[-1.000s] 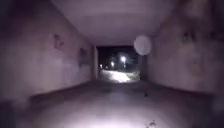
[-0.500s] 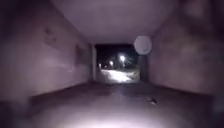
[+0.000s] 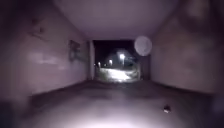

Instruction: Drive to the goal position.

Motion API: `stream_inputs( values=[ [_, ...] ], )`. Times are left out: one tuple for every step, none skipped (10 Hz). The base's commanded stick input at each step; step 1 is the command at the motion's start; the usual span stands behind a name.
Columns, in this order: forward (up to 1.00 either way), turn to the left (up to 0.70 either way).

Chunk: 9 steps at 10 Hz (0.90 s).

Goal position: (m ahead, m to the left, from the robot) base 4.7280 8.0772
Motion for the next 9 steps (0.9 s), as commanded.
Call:
stream_inputs(
  values=[
    [1.00, 0.00],
    [1.00, -0.01],
    [1.00, -0.03],
    [1.00, -0.05],
    [1.00, -0.08],
    [1.00, -0.05],
    [1.00, -0.02],
    [1.00, 0.00],
    [1.00, 0.00]
  ],
)
